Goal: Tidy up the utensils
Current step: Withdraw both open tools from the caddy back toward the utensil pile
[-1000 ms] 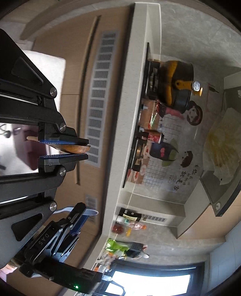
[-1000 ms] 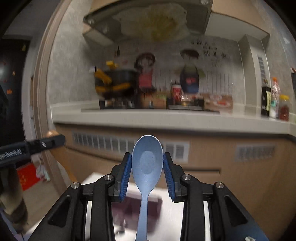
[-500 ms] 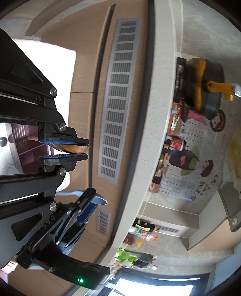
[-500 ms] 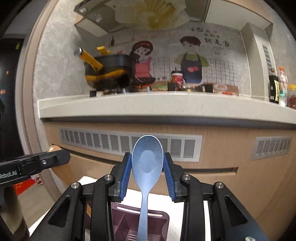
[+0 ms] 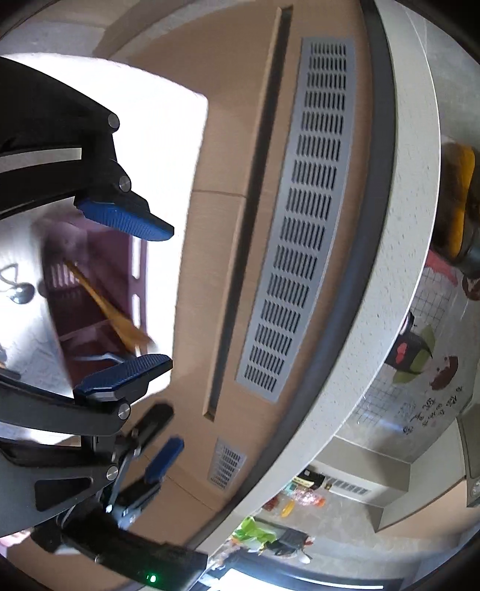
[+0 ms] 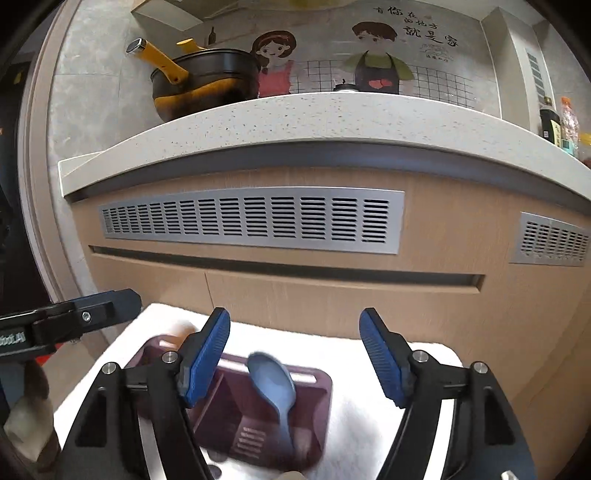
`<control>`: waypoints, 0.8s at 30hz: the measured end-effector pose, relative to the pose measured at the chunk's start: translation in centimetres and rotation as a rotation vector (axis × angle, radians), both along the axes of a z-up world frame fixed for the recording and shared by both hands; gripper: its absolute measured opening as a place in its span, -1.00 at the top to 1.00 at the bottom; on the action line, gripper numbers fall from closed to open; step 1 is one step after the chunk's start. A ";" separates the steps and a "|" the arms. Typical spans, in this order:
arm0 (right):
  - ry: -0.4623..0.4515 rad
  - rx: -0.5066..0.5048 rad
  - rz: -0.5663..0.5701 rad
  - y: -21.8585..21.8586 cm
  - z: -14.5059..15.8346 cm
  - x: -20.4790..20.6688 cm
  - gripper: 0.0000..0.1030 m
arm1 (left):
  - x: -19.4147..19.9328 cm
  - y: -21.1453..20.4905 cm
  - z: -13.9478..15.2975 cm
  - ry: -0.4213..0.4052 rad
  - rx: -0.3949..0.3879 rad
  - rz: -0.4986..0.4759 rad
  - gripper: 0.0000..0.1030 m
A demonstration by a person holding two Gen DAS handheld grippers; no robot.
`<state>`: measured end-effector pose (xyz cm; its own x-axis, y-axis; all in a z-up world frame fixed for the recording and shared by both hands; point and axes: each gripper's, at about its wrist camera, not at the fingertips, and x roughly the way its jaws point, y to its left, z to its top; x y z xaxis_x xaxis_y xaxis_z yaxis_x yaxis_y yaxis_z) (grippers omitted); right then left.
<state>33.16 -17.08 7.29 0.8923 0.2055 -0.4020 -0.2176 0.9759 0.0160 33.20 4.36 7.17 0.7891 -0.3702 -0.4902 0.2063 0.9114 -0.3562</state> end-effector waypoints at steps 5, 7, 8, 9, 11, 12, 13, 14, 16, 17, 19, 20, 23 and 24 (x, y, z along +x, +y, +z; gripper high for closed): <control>0.011 -0.083 -0.014 -0.2 -1.0 -3.7 -0.75 | -2.5 0.3 -2.2 0.078 0.043 0.019 -0.42; 0.036 -0.097 -0.002 -0.4 -1.8 -5.1 -0.76 | -3.9 0.4 -3.6 0.118 0.060 0.012 -0.48; 0.052 -0.106 0.005 -0.4 -2.3 -6.1 -0.78 | -4.6 0.3 -4.4 0.142 0.070 0.008 -0.49; 0.069 -0.117 0.009 -0.4 -2.9 -6.9 -0.80 | -5.3 0.4 -5.1 0.162 0.078 0.006 -0.49; 0.103 -0.134 0.005 -0.5 -4.2 -8.4 -0.83 | -6.8 0.3 -6.5 0.204 0.093 -0.001 -0.49; 0.121 -0.144 0.002 -0.6 -4.9 -9.1 -0.83 | -7.6 0.2 -7.1 0.219 0.100 -0.006 -0.49; 0.141 -0.157 0.005 -0.6 -5.6 -9.8 -0.83 | -8.4 0.1 -7.6 0.232 0.110 -0.011 -0.49; 0.155 -0.167 0.008 -0.6 -6.1 -10.4 -0.83 | -9.3 -0.1 -8.2 0.241 0.125 -0.021 -0.49; 0.187 -0.186 0.005 -0.8 -7.3 -11.9 -0.83 | -10.8 -0.6 -9.0 0.252 0.162 -0.046 -0.53; 0.203 -0.196 0.005 -0.9 -8.0 -12.6 -0.83 | -11.6 -0.9 -9.5 0.256 0.182 -0.065 -0.55; 0.228 -0.219 0.001 -1.1 -9.1 -13.8 -0.85 | -13.1 -1.7 -10.3 0.263 0.219 -0.121 -0.55; 0.243 -0.230 -0.004 -1.3 -9.7 -14.3 -0.85 | -13.8 -1.9 -10.6 0.262 0.230 -0.145 -0.55; 0.292 -0.238 -0.016 -1.7 -11.1 -15.5 -0.92 | -15.5 -2.8 -11.0 0.257 0.255 -0.197 -0.55; 0.317 -0.224 -0.018 -1.9 -11.6 -15.8 -0.96 | -15.8 -3.0 -11.0 0.258 0.256 -0.203 -0.55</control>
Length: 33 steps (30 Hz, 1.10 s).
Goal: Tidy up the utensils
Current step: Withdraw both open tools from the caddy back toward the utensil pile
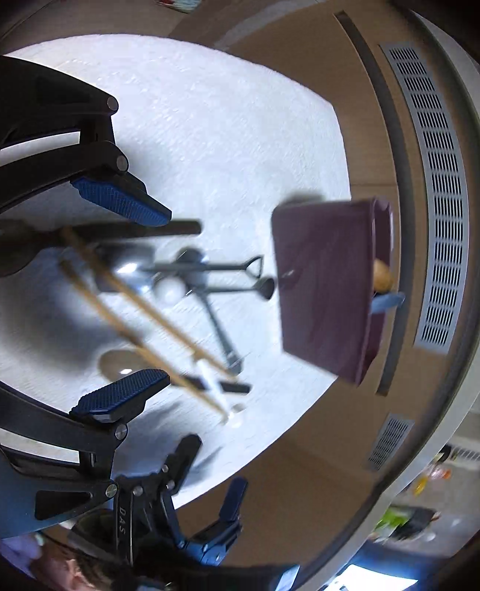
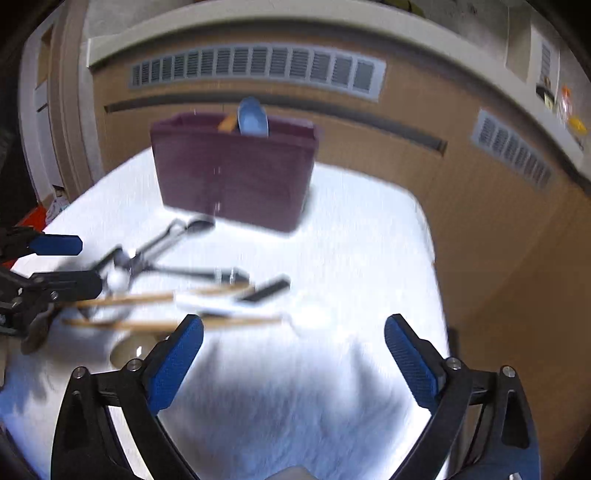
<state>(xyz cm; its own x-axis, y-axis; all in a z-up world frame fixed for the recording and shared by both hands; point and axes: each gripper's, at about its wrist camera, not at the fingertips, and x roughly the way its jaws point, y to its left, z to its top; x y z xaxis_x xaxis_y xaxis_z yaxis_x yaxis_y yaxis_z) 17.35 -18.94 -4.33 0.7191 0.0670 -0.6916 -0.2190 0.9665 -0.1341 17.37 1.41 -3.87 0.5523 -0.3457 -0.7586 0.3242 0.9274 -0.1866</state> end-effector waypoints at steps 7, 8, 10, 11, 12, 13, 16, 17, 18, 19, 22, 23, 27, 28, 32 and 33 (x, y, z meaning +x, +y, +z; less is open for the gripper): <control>0.188 0.150 0.024 0.8 -1.7 0.8 -0.96 | -2.0 2.0 0.4 -0.053 0.008 0.093 -0.60; 0.207 0.170 0.022 1.0 -1.8 1.1 -0.96 | -2.1 2.6 0.5 -0.049 -0.004 0.114 -0.67; 0.256 0.224 0.018 1.5 -2.1 2.1 -0.96 | -2.3 3.8 0.6 -0.057 -0.025 0.158 -0.70; 0.271 0.240 0.015 1.7 -2.2 2.4 -0.96 | -2.4 4.4 0.7 -0.068 -0.029 0.183 -0.71; 0.288 0.254 0.012 2.2 -2.2 2.8 -0.96 | -2.5 4.9 0.8 -0.080 -0.027 0.208 -0.73; 0.294 0.256 0.008 2.6 -2.3 3.1 -0.96 | -2.5 5.2 0.9 -0.089 -0.023 0.229 -0.74; 0.302 0.224 -0.009 4.6 -2.5 4.1 -0.96 | -2.5 6.6 1.2 -0.110 -0.049 0.291 -0.83; 0.309 0.218 -0.009 5.3 -2.8 4.4 -0.96 | -2.5 7.2 1.2 -0.112 -0.063 0.313 -0.93; 0.315 0.204 -0.011 6.0 -3.1 4.7 -0.96 | -2.5 7.6 1.3 -0.116 -0.073 0.335 -1.00; 0.298 0.166 -0.022 6.8 -3.2 4.9 -0.96 | -2.5 8.0 1.3 -0.122 -0.082 0.355 -1.00; 0.276 0.127 0.004 8.8 -3.1 5.2 -0.95 | -2.3 9.1 1.0 -0.118 -0.106 0.394 -1.00; 0.280 0.105 0.016 9.4 -3.2 5.3 -0.95 | -2.1 9.5 0.8 -0.105 -0.118 0.401 -1.00; 0.260 0.008 0.142 11.0 -3.5 3.4 -0.92 | -1.7 10.3 0.2 -0.070 -0.169 0.422 -1.00; 0.259 -0.001 0.168 10.9 -3.5 2.9 -0.92 | -1.7 10.4 0.1 -0.070 -0.175 0.430 -1.00; 0.232 -0.061 0.231 9.4 -3.1 0.3 -0.91 | -2.2 10.3 0.5 -0.120 -0.212 0.429 -1.00; 0.211 -0.088 0.237 8.9 -3.0 -0.4 -0.91 | -2.5 10.1 0.7 -0.160 -0.228 0.421 -1.00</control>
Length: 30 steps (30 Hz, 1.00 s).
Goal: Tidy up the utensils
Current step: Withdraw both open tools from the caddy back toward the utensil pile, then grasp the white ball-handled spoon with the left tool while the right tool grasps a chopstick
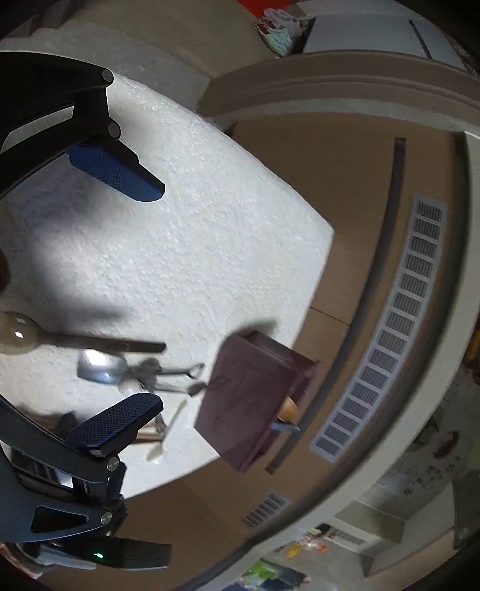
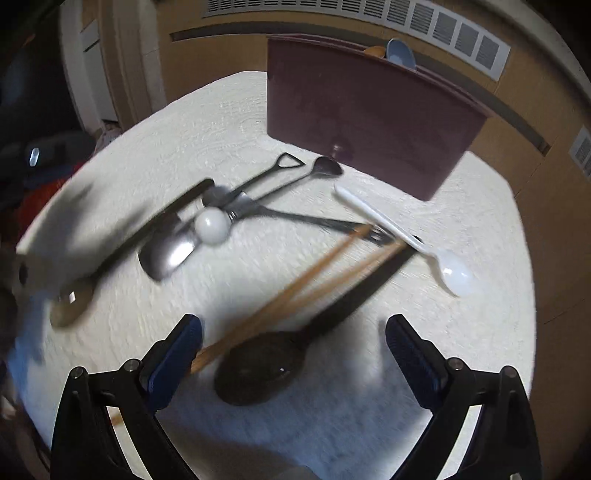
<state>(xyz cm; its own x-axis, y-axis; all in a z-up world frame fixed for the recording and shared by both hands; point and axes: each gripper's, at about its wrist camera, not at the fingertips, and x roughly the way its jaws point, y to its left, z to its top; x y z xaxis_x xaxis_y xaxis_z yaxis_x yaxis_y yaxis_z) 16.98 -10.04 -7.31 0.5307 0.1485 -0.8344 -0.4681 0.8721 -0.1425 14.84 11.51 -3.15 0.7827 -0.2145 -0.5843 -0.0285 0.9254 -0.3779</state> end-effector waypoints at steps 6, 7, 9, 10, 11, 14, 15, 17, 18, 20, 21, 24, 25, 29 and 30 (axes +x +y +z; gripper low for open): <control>-0.080 -0.039 -0.011 -3.7 1.1 -1.9 -0.92 | -0.8 -3.0 0.9 -0.041 0.048 -0.152 -1.00; -0.078 -0.031 -0.022 -4.2 1.0 -2.1 -0.92 | -0.9 -4.0 0.9 -0.029 0.100 -0.156 -1.00; -0.062 -0.013 -0.042 -5.2 0.8 -2.1 -0.92 | -0.9 -5.7 0.7 0.015 0.176 -0.158 -1.00; -0.051 0.004 -0.053 -5.6 0.7 -2.2 -0.92 | -0.9 -6.2 0.5 0.028 0.188 -0.162 -1.00; -0.043 0.025 -0.064 -6.1 0.6 -2.2 -0.93 | -0.8 -6.7 0.3 0.046 0.185 -0.166 -1.00; -0.031 0.052 -0.086 -6.8 0.6 -1.9 -0.93 | -0.2 -7.6 -0.3 0.082 0.169 -0.146 -1.00; -0.028 0.057 -0.089 -6.3 0.1 -1.3 -0.93 | -0.1 -8.0 -0.4 0.068 0.196 -0.129 -1.00; -0.025 0.070 -0.098 -6.5 0.0 -1.3 -0.93 | 0.1 -9.1 -0.5 0.064 0.286 -0.080 -1.00; -0.026 0.073 -0.103 -6.7 0.0 -1.4 -0.93 | 0.3 -9.4 -0.6 0.078 0.311 -0.073 -1.00; -0.021 0.082 -0.116 -6.9 0.0 -1.5 -0.93 | 0.7 -9.8 -0.8 0.082 0.312 -0.092 -1.00; -0.023 0.086 -0.119 -7.1 0.1 -1.5 -0.93 | 0.8 -9.8 -0.9 0.079 0.301 -0.101 -0.97; -0.046 0.102 -0.136 -7.5 0.4 -1.8 -0.93 | 1.7 -10.3 -1.1 0.086 0.341 -0.096 -0.03; -0.058 0.110 -0.143 -7.6 0.5 -2.0 -0.93 | 2.2 -10.4 -1.4 0.107 0.338 -0.115 0.05; -0.086 0.131 -0.149 -8.0 0.9 -2.4 -0.93 | 3.3 -10.7 -2.3 0.156 0.293 -0.183 0.05; -0.090 0.134 -0.148 -8.0 1.0 -2.5 -0.93 | 3.2 -11.1 -2.2 0.151 0.313 -0.193 0.07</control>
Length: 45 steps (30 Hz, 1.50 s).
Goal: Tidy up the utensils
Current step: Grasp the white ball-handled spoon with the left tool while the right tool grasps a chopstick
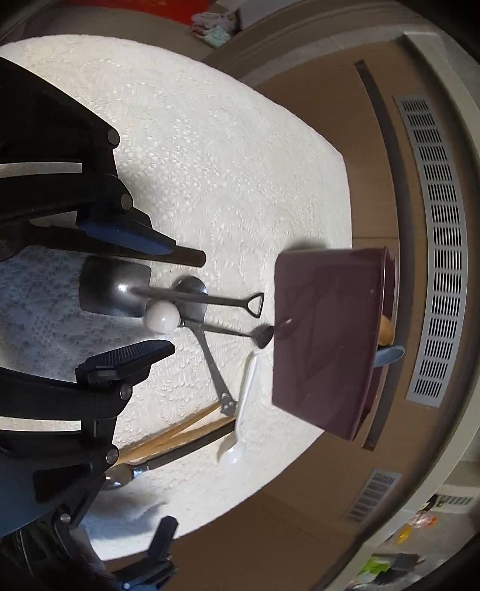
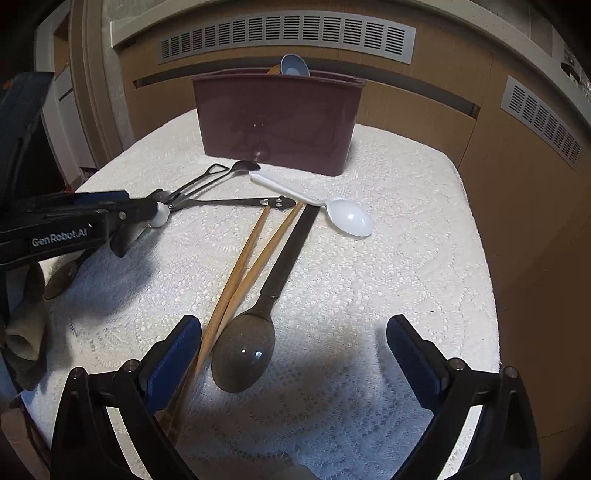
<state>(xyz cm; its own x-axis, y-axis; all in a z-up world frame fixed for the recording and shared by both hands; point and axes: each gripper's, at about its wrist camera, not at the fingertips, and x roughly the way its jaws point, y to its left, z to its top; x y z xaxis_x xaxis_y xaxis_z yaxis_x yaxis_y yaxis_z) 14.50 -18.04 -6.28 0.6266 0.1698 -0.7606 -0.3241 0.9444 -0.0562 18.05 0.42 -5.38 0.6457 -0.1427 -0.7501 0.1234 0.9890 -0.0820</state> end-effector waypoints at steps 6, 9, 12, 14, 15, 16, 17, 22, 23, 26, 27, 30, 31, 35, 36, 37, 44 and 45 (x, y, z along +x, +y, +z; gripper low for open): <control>-0.005 0.010 -0.001 0.0 0.1 0.0 -0.93 | 0.8 -1.4 -0.5 0.033 0.036 -0.046 0.25; -0.008 0.014 -0.003 -0.1 0.2 -0.1 -0.93 | 1.5 -1.3 -0.8 0.053 0.039 -0.032 0.26; -0.007 0.015 -0.002 -0.1 0.2 0.0 -0.93 | 1.9 -1.5 -1.0 0.058 0.048 -0.041 0.45; -0.005 0.014 -0.008 -0.1 0.1 0.0 -0.93 | 1.6 -1.6 -0.5 0.036 0.057 -0.048 0.45; -0.003 0.015 -0.011 -0.2 0.2 0.0 -0.93 | 1.3 -1.6 -0.1 0.013 0.061 -0.054 0.46; -0.004 0.019 -0.011 -0.3 0.2 0.0 -0.93 | 0.7 -1.5 0.7 -0.020 0.064 -0.057 0.46; -0.011 0.024 -0.012 -0.4 0.3 -0.1 -0.93 | 0.2 -1.2 1.4 -0.044 0.061 -0.055 0.49; -0.055 0.024 -0.021 -0.4 1.3 -0.6 -0.93 | -2.7 0.1 6.1 -0.173 0.029 -0.063 0.54; -0.057 0.020 -0.022 -0.4 1.4 -0.6 -0.93 | -3.2 0.3 6.7 -0.187 0.030 -0.068 0.54; -0.060 0.008 -0.030 -0.4 1.8 -0.9 -0.93 | -3.8 1.0 7.5 -0.201 0.004 -0.071 0.54; -0.064 0.006 -0.032 -0.3 2.0 -1.0 -0.93 | -4.0 1.2 7.7 -0.205 -0.006 -0.072 0.54; -0.079 0.003 -0.036 -0.4 2.7 -1.4 -0.93 | -4.6 1.5 8.9 -0.238 -0.031 -0.073 0.54; -0.086 0.002 -0.035 -0.3 3.0 -1.5 -0.93 | -4.8 1.6 9.5 -0.251 -0.041 -0.076 0.54; -0.099 -0.006 -0.028 -0.1 3.7 -1.7 -0.93 | -5.2 1.8 11.5 -0.303 -0.040 -0.080 0.54; -0.099 -0.008 -0.027 -0.1 3.8 -1.7 -0.93 | -5.1 1.9 11.9 -0.309 -0.039 -0.079 0.54; -0.097 -0.007 -0.026 0.0 3.8 -1.7 -0.93 | -5.1 2.0 12.2 -0.310 -0.043 -0.080 0.54; -0.057 0.017 -0.008 0.4 3.7 -1.6 -0.27 | -5.6 2.1 11.1 -0.263 -0.050 -0.106 0.54; -0.044 0.019 -0.005 0.5 3.6 -1.4 -0.02 | -5.4 2.1 10.6 -0.244 -0.054 -0.108 0.54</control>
<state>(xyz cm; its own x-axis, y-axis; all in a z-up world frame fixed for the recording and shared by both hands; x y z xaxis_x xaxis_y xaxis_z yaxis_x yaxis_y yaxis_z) 13.13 -17.59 -2.68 0.6605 0.1806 -0.7288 -0.3172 0.9469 -0.0529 12.68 2.54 5.19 0.7854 -0.2556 -0.5637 0.2501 0.9641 -0.0888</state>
